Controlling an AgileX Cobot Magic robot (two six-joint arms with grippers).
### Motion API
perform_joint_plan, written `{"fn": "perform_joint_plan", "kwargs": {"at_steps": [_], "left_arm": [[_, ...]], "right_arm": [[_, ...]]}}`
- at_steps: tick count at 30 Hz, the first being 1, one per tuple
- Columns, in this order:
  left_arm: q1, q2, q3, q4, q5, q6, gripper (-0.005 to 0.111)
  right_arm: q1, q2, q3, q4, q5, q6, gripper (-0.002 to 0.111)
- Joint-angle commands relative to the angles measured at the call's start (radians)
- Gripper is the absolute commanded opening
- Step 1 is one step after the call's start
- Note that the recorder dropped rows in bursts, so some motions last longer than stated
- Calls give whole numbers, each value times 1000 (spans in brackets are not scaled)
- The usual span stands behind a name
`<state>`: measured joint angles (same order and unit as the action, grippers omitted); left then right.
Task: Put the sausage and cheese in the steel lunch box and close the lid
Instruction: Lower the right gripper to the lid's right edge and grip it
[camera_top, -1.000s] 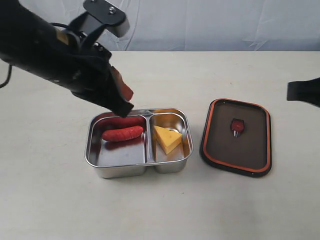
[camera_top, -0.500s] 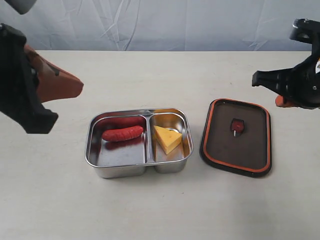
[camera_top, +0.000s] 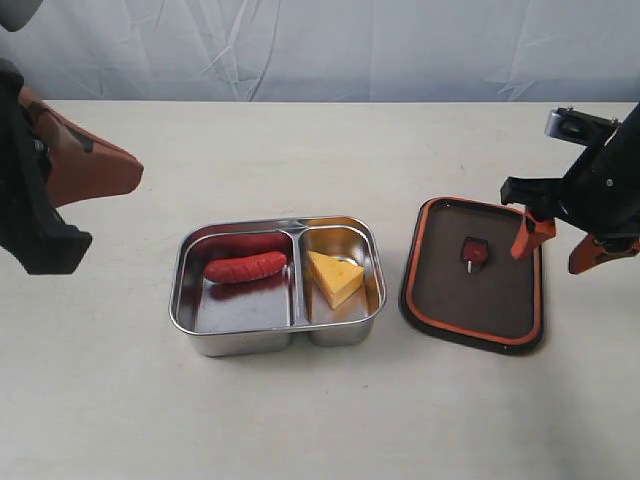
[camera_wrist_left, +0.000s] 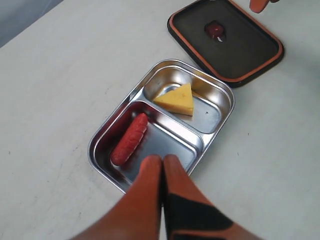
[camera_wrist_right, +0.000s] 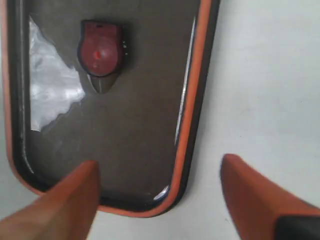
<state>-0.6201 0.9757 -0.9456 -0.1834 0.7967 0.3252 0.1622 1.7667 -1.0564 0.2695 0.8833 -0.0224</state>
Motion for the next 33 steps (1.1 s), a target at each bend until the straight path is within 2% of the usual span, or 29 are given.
{"fn": "perform_joint_plan", "kwargs": {"at_steps": [1, 6, 8, 11, 14, 16, 33], "left_arm": [[0, -4, 3, 18, -7, -12, 0], [0, -4, 3, 22, -9, -12, 0], [0, -4, 3, 22, -9, -12, 0], [0, -4, 3, 22, -9, -12, 0], [0, -4, 3, 21, -9, -12, 0], [0, -4, 3, 21, -9, -12, 0], [0, -4, 3, 25, -11, -12, 0]], "right_arm": [[-10, 32, -7, -26, -22, -11, 73], [-10, 53, -7, -24, -69, 4, 44], [-10, 60, -7, -24, -82, 22, 36], [-10, 74, -7, -35, -91, 34, 39], [-10, 95, -7, -58, -89, 42, 50], [-10, 111, -7, -63, -87, 45, 54], [-10, 163, -7, -70, -94, 93, 53]]}}
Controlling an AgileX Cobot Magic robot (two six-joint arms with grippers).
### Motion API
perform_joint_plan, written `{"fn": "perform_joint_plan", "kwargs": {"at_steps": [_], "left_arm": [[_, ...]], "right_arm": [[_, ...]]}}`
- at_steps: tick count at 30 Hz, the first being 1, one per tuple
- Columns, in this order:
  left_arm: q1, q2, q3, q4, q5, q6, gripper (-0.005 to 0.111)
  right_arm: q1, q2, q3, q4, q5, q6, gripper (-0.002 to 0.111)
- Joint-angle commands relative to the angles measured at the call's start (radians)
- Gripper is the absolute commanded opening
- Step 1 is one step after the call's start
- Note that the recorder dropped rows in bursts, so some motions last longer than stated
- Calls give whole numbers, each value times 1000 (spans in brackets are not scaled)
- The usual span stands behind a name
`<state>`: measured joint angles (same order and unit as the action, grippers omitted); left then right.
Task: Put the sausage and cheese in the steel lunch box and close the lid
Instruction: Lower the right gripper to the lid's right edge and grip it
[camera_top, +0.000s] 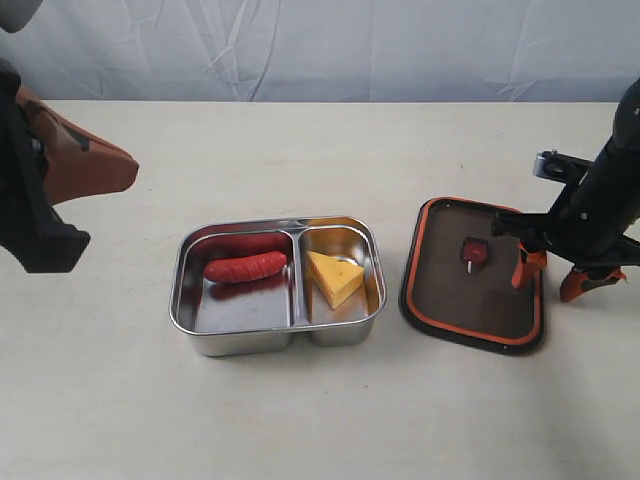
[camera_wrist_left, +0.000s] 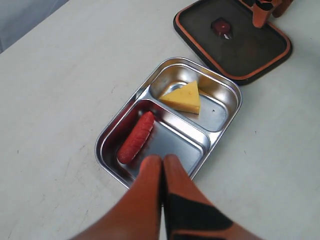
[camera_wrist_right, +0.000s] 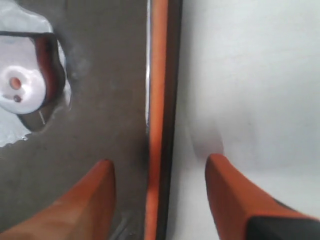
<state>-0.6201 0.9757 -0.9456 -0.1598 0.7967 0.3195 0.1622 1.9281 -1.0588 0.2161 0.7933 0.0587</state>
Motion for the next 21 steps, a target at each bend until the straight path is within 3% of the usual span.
{"fn": "perform_joint_plan", "kwargs": {"at_steps": [1, 8, 18, 21], "left_arm": [[0, -4, 3, 1, -11, -6, 0], [0, -4, 3, -1, -11, -6, 0], [0, -4, 3, -3, -9, -8, 0], [0, -4, 3, -3, -7, -8, 0]], "right_arm": [[-10, 1, -5, -24, -4, 23, 53], [-8, 1, -5, -58, 6, 50, 53], [92, 1, -5, -189, -48, 174, 53], [97, 1, -5, -216, -43, 208, 48]]}}
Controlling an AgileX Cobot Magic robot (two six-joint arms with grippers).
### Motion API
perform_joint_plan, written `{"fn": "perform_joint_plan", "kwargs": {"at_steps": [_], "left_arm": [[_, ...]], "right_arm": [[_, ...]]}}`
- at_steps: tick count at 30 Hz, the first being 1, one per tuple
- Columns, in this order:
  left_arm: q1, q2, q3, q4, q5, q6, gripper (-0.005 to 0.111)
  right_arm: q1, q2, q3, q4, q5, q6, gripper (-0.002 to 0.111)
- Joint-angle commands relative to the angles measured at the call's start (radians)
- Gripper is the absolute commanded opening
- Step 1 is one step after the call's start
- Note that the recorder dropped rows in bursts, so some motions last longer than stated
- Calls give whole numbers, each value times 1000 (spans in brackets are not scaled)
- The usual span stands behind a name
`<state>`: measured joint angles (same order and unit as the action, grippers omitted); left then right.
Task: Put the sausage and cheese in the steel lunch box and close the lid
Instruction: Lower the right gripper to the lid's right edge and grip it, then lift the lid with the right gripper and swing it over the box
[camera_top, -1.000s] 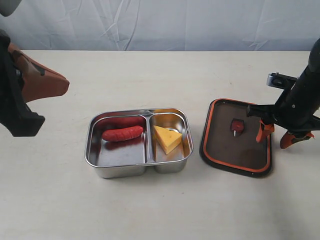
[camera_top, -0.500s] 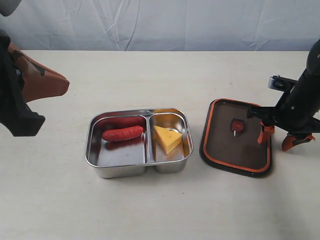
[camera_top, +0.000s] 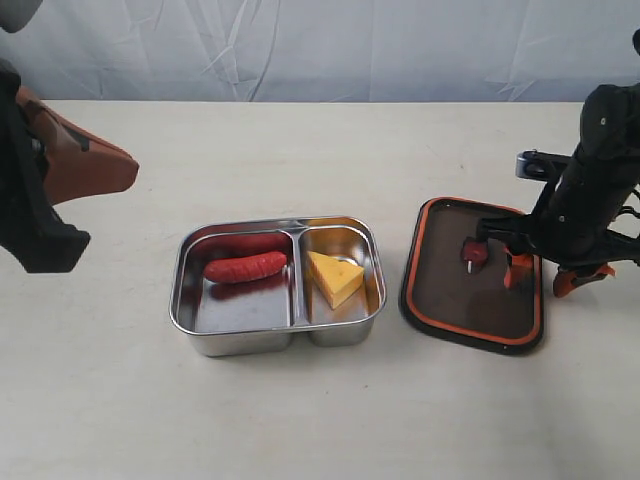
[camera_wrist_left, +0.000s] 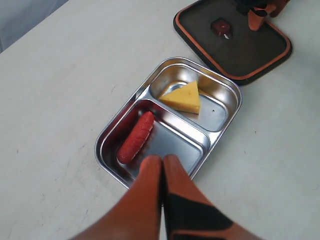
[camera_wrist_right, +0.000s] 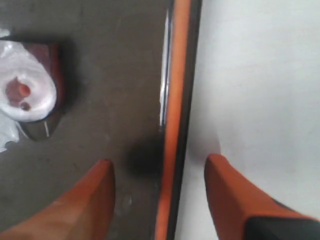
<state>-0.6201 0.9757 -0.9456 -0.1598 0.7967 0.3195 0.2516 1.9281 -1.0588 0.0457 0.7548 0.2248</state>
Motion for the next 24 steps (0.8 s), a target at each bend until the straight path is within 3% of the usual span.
{"fn": "perform_joint_plan", "kwargs": {"at_steps": [1, 5, 11, 14, 24], "left_arm": [[0, -4, 3, -7, -7, -8, 0], [0, -4, 3, -19, -7, -8, 0], [0, -4, 3, -25, -5, -8, 0], [0, -4, 3, -25, -5, -8, 0], [0, -4, 3, -57, 7, -8, 0]], "right_arm": [[7, 1, -5, -53, 0, 49, 43], [7, 1, -5, -60, -2, 63, 23], [7, 16, -5, -62, 20, 63, 19], [7, 35, -5, -66, 45, 63, 0], [7, 16, -5, -106, 61, 55, -1]]}}
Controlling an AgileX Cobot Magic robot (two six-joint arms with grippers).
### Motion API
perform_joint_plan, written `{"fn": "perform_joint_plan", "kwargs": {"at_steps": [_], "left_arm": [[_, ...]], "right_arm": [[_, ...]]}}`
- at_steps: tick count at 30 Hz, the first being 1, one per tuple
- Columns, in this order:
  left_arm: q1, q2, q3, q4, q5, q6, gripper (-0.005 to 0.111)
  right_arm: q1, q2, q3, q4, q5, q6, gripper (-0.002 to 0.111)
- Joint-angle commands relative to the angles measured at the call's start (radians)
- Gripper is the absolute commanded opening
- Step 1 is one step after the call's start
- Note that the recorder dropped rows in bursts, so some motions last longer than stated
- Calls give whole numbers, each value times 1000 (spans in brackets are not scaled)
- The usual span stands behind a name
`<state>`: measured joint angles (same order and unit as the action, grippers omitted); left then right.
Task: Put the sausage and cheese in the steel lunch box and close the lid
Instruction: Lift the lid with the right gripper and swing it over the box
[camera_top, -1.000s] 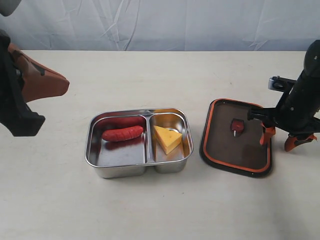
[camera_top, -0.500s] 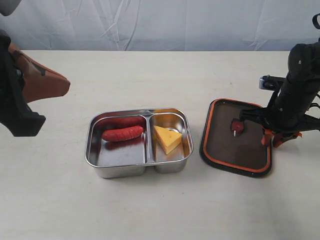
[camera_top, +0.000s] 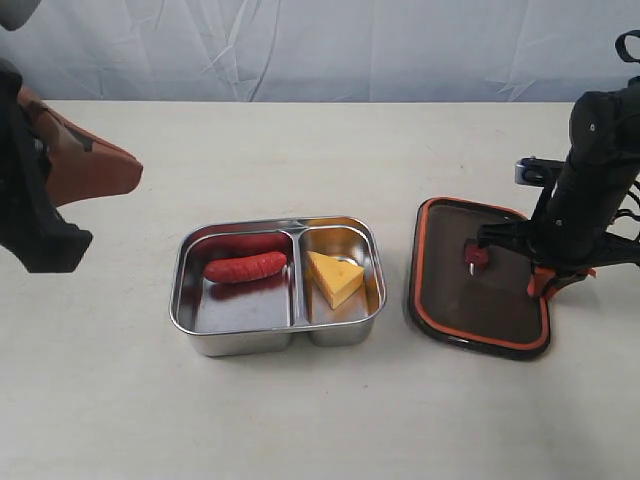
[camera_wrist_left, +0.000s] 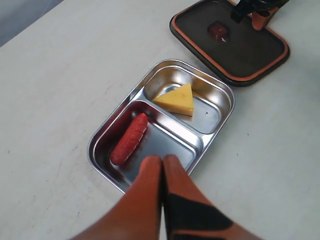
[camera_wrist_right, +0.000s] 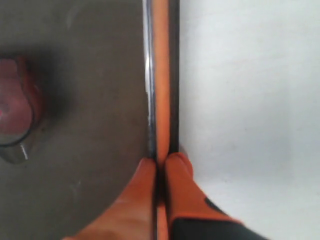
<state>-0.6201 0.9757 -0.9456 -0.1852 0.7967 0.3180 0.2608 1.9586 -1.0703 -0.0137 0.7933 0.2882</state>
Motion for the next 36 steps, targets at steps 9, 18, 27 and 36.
{"fn": "perform_joint_plan", "kwargs": {"at_steps": [9, 18, 27, 36], "left_arm": [[0, -4, 3, -126, 8, -113, 7], [0, 34, 3, -226, -87, -195, 49], [123, 171, 3, -619, -201, -75, 49], [140, 212, 3, -732, -177, 42, 49]], "right_arm": [[-2, -162, 7, -58, 1, -34, -1], [-2, -377, 7, 222, -11, -311, -1], [28, -524, 9, 443, 14, -518, -1], [149, -524, 9, 471, -20, -522, -1]]}}
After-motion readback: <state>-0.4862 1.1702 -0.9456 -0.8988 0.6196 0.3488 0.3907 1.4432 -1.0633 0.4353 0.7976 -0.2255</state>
